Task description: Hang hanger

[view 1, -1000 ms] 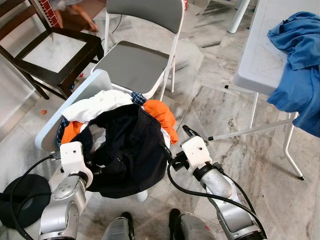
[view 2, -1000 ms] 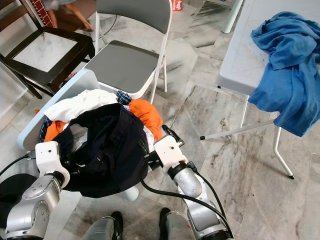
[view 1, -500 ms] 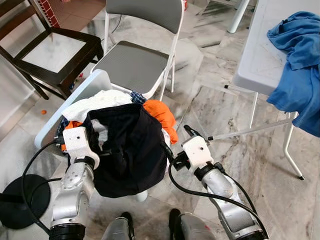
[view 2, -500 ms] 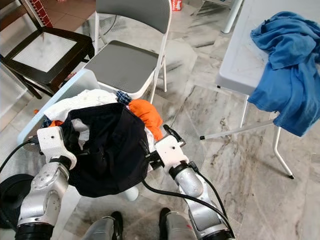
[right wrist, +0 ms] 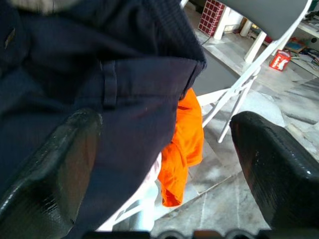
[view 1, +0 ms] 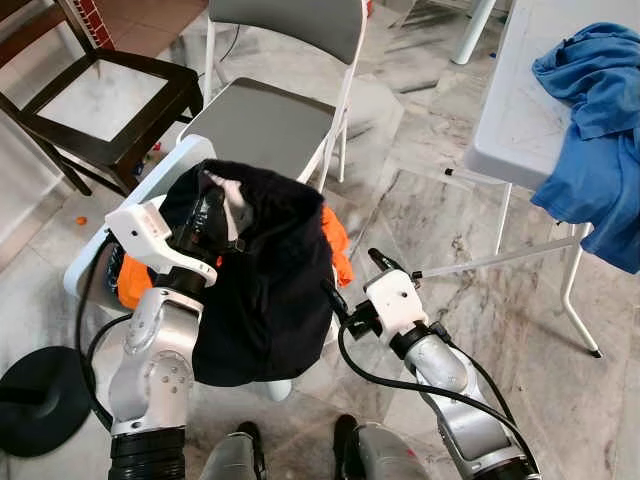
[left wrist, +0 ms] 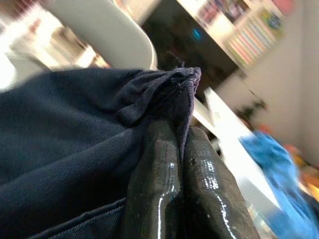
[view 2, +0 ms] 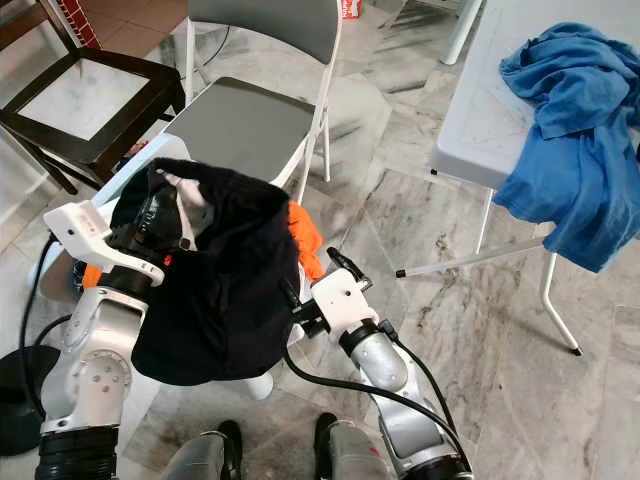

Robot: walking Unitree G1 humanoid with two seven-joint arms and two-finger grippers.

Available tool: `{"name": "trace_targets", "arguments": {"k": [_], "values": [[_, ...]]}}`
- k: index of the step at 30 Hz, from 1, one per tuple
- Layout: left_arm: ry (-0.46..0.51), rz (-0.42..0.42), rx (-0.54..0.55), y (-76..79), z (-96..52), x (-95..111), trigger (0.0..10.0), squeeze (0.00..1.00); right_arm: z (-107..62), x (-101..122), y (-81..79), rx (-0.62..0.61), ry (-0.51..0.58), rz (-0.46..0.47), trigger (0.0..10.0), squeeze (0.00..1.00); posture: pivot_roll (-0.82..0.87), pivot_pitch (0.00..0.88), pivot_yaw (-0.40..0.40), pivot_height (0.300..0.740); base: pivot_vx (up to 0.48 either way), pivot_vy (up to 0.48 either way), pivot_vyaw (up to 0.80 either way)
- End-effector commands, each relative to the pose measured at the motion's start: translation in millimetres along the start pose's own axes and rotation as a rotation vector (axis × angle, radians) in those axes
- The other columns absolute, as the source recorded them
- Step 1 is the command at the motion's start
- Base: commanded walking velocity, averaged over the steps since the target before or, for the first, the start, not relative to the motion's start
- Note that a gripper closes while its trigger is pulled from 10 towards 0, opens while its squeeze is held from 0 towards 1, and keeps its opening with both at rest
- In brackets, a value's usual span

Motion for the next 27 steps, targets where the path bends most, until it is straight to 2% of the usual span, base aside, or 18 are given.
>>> {"name": "trace_targets", "arguments": {"k": [1,2,4,6,8,9,12,14,15,16,18,19,22,24,25,27], "values": [[-0.035,-0.027,-0.009,-4.0,-11.4,-8.0,0.0,0.0,-2.3,-5.7,-1.7,0.005,-0.016,0.011,10.0,0.0,0.0,0.274,-0.053,0.74,0.0,0.0,0.0],[-0.071,-0.018,0.03,-14.9,-20.8,-16.4,0.0,0.0,-2.3,-5.7,-1.7,0.006,-0.016,0.012,10.0,0.0,0.0,0.274,-0.054,0.74,0.0,0.0,0.0],[-0.096,-0.009,0.056,-22.9,-27.6,-21.7,0.0,0.0,-2.4,-6.0,-1.5,0.006,-0.017,0.012,10.0,0.0,0.0,0.274,-0.054,0.74,0.0,0.0,0.0],[-0.14,0.021,0.118,-41.0,-39.4,-30.2,0.0,0.0,-3.3,-7.0,-1.6,0.007,-0.02,0.012,10.0,0.0,0.0,0.274,-0.054,0.74,0.0,0.0,0.0],[-0.156,0.02,0.125,-46.1,-43.7,-32.8,0.0,0.0,-3.7,-7.4,-1.8,0.008,-0.021,0.012,10.0,0.0,0.0,0.274,-0.054,0.74,0.0,0.0,0.0],[-0.192,0.053,0.186,-61.5,-51.5,-37.7,0.0,0.0,-4.4,-7.8,-1.7,0.01,-0.023,0.011,10.0,0.0,0.0,0.281,-0.06,0.74,0.0,0.0,0.0],[-0.234,0.122,0.273,-81.5,-61.2,-39.9,0.0,0.0,-4.8,-8.0,-1.3,0.012,-0.025,0.009,10.0,0.0,0.0,0.281,-0.061,0.74,0.0,0.0,0.0],[-0.249,0.151,0.299,-86.5,-63.2,-39.1,0.0,0.0,-4.7,-8.0,-0.6,0.012,-0.026,0.008,10.0,0.0,0.0,0.281,-0.061,0.74,0.0,0.0,0.0],[-0.268,0.191,0.331,-91.2,-64.1,-38.6,10.0,1.0,-4.6,-8.0,-0.2,0.012,-0.026,0.007,10.0,0.0,0.0,0.281,-0.061,0.74,0.0,0.0,0.0],[-0.275,0.243,0.358,-95.4,-64.0,-35.9,10.0,1.0,-4.3,-8.0,0.2,0.012,-0.026,0.007,10.0,0.0,0.0,0.281,-0.061,0.74,0.0,0.0,0.0],[-0.275,0.257,0.361,-95.8,-63.9,-35.0,10.0,1.0,-4.4,-8.2,0.0,0.012,-0.026,0.007,10.0,0.0,0.0,0.278,-0.061,0.74,0.0,0.0,0.0],[-0.293,0.318,0.368,-95.8,-63.9,-33.3,10.0,1.0,-4.4,-8.5,-0.4,0.013,-0.026,0.006,10.0,0.0,0.01,0.278,-0.06,0.74,0.0,0.0,0.0],[-0.309,0.348,0.409,-95.2,-65.1,-31.6,10.0,1.0,-4.2,-8.7,-0.8,0.015,-0.027,0.006,10.0,0.0,0.01,0.279,-0.06,0.74,0.0,0.0,0.0],[-0.297,0.401,0.398,-83.2,-62.1,-26.1,10.0,1.0,-4.2,-8.7,-1.1,0.016,-0.027,0.007,10.0,0.0,0.01,0.279,-0.059,0.74,0.0,0.0,0.0],[-0.297,0.401,0.398,-83.2,-62.1,-26.1,10.0,1.0,-4.2,-8.7,-1.1,0.016,-0.027,0.007,10.0,0.0,0.01,0.279,-0.059,0.74,0.0,0.0,0.0],[-0.274,0.472,0.41,-77.7,-59.6,-19.0,10.0,1.0,-4.0,-8.9,-1.7,0.018,-0.027,0.008,10.0,0.0,0.01,0.279,-0.059,0.74,0.0,0.0,0.0]]}}
Point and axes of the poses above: a point about 5 cm out from each wrist's last joint towards the gripper, its own z axis pointing out of the wrist towards the gripper, its own x axis along the axis of the wrist's last joint, y = z × x, the point moved 4 cm from there along z, pointing out of the wrist towards the gripper, and after that the axes turned 10 degrees about z, right-handed, at the moved point
